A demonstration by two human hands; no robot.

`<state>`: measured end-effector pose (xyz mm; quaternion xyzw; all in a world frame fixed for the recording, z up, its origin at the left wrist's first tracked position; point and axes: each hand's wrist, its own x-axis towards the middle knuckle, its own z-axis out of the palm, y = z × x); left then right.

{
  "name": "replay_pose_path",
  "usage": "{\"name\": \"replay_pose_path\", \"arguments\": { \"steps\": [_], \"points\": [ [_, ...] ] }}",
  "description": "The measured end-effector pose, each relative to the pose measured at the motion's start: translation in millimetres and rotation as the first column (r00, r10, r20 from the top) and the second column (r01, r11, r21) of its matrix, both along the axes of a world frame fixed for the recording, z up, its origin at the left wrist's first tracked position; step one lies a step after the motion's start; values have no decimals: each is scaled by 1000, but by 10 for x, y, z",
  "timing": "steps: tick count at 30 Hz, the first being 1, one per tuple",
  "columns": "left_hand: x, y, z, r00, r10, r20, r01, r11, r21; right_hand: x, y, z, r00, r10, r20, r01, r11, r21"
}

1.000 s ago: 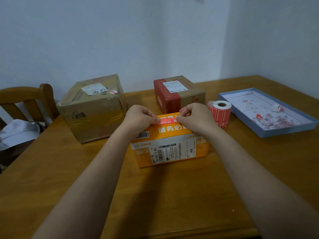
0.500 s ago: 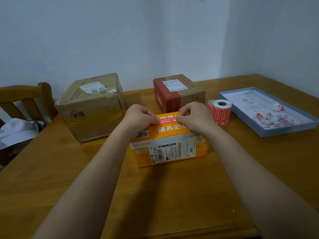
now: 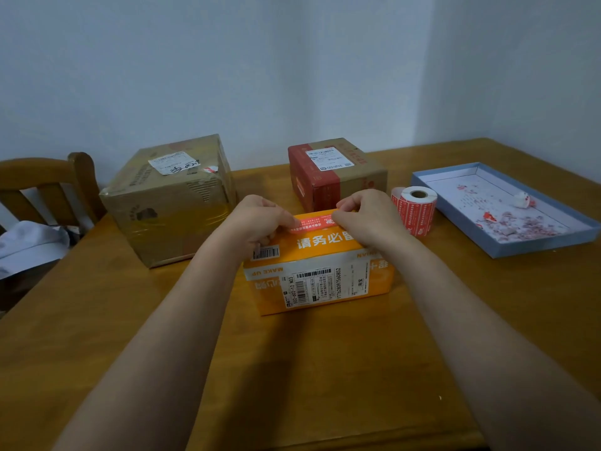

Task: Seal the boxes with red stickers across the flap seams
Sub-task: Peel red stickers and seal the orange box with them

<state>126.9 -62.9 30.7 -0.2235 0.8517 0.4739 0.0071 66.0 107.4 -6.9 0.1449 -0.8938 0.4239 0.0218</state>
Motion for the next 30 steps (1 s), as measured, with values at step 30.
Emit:
{"name": "replay_pose_path", "arguments": {
  "steps": [30],
  "points": [
    [-45, 82, -12, 1000, 0, 17, 2, 997, -79, 76, -31, 59, 1000, -7, -25, 11, 989, 148]
  ]
}}
